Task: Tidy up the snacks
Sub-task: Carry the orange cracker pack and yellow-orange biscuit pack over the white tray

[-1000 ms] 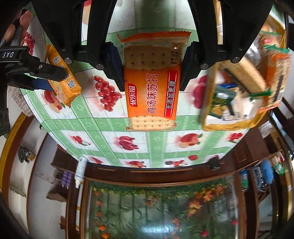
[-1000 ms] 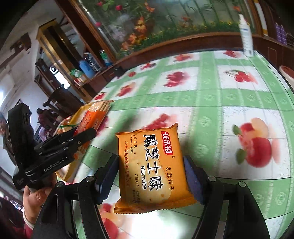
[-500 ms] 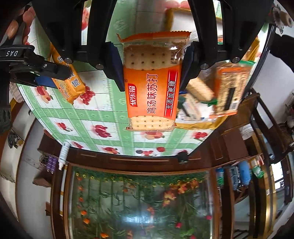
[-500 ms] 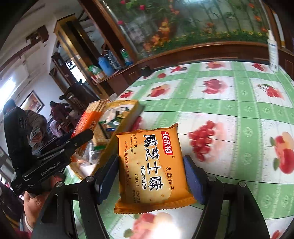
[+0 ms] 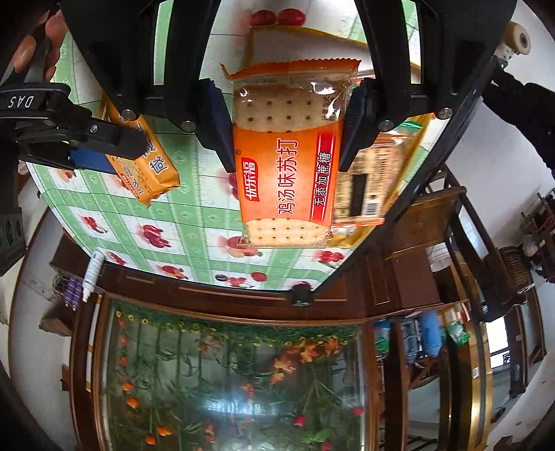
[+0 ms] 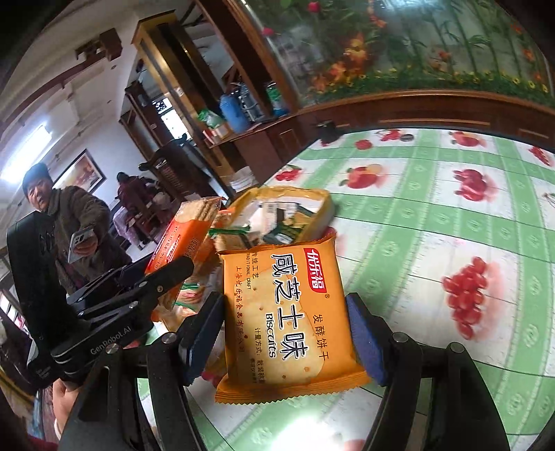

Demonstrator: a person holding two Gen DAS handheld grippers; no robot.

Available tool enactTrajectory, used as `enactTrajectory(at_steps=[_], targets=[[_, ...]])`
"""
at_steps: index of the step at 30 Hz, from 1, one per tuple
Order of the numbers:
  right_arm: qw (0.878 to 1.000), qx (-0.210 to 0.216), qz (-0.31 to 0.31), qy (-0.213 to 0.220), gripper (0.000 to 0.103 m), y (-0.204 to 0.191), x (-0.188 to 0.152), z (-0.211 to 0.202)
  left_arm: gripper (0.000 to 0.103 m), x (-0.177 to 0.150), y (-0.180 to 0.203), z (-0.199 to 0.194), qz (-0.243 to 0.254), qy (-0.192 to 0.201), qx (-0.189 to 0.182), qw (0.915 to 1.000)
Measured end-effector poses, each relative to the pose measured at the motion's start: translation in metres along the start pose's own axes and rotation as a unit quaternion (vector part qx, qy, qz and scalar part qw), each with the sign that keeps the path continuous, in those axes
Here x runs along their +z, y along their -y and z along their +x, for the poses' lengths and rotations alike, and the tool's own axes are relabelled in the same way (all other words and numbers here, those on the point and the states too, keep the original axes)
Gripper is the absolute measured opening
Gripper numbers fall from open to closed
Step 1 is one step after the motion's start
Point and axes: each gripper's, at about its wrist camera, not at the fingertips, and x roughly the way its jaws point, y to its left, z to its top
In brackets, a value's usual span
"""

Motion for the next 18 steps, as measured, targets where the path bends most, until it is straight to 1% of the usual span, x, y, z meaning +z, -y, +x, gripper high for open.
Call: enactTrajectory(at_steps=[11,18], targets=[[0.999,0.02,-0.025,-0.002,0.072,-0.036,0.015,0.023,0.055,-0.004,-0.04,-0.006,-0.03,0.006,0.022,0.9993],[0.999,0.03,-0.035,-0.002,0.072,-0.051,0.025,0.038,0.055,-0.007,-0.06,-0.005,-0.047,0.007,0.034,0.9983]])
